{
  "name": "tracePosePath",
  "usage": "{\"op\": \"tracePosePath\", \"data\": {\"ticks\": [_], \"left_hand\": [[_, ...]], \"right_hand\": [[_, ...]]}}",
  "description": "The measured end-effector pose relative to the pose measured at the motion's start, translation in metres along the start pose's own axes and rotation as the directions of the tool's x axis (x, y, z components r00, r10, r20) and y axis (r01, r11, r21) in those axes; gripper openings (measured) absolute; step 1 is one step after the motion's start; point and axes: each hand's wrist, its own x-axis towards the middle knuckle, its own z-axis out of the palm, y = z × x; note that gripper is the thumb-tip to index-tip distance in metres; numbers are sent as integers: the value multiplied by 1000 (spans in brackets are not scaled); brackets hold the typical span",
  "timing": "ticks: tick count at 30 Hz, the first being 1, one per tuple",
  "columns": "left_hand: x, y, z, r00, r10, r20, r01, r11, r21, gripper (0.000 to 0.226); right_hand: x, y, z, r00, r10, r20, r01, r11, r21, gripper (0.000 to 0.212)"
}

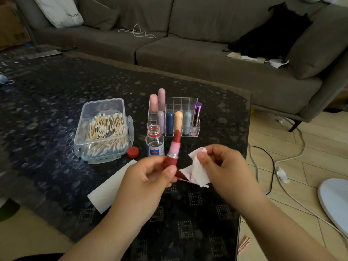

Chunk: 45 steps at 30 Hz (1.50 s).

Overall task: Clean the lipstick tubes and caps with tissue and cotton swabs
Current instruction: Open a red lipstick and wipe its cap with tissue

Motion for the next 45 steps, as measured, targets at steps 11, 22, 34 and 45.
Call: {"op": "tracePosePath", "data": {"ticks": [11, 22, 34, 45], "left_hand": [[19, -17, -10, 986, 103, -131, -37, 900, 434, 19], [31, -28, 7, 984, 118, -135, -5, 774, 633, 11], [32, -30, 8, 985, 122, -121, -6, 729, 685, 13], [27, -26, 8, 981, 147, -125, -20, 723, 691, 21]], "right_hand": [[19, 3, -4, 980, -72, 187, 163, 828, -537, 21], [26, 8, 30, 921, -39, 388, 297, 715, -633, 34], [12, 6, -7, 912, -194, 361, 305, 909, -283, 11], [-8, 6, -24, 901, -295, 318, 263, 954, 141, 15]]}}
